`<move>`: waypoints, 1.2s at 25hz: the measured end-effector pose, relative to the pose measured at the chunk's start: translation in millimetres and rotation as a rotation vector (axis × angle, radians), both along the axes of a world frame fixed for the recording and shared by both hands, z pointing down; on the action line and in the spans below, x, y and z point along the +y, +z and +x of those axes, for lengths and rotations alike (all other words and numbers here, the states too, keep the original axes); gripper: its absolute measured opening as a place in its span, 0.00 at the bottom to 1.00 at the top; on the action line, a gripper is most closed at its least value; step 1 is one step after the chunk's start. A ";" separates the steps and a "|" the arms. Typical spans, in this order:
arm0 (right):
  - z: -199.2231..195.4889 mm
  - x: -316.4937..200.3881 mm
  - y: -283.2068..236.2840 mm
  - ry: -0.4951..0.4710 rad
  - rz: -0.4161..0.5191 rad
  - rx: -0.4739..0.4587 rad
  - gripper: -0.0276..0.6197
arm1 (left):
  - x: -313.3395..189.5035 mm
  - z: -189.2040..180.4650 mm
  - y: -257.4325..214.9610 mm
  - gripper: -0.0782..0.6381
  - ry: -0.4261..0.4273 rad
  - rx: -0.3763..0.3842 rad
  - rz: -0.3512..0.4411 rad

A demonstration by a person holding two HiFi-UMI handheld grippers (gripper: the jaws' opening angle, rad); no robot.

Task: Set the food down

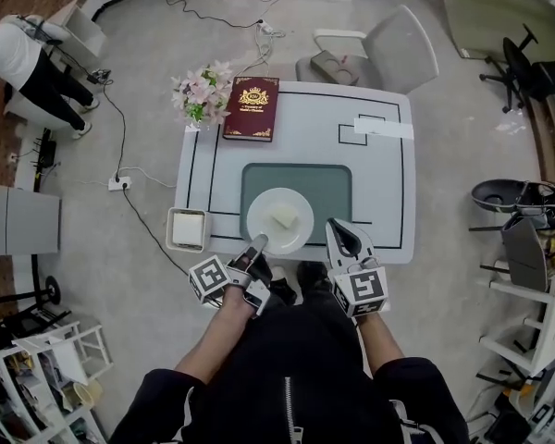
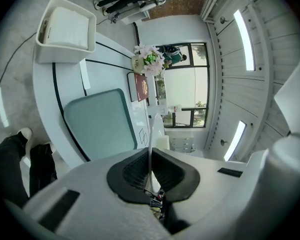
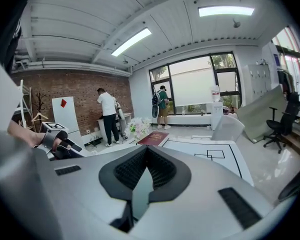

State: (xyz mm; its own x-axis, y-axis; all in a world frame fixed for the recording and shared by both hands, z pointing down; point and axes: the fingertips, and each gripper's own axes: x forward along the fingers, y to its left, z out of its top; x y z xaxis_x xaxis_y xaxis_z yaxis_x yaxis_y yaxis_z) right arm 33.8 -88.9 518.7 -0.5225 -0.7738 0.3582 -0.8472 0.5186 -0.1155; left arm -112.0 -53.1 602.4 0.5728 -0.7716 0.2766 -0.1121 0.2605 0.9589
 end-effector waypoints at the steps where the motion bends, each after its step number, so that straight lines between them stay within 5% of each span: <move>1: 1.8 -8.4 -3.6 -0.016 0.007 0.006 0.05 | -3.3 2.7 0.3 0.13 -0.013 -0.001 -0.003; 13: 35.3 -60.0 -6.8 -0.108 -0.004 0.001 0.06 | -46.3 32.1 7.9 0.13 -0.098 -0.022 -0.016; 30: 47.5 -66.4 -1.7 -0.002 -0.008 -0.004 0.05 | -72.3 36.5 16.1 0.13 0.000 -0.022 -0.029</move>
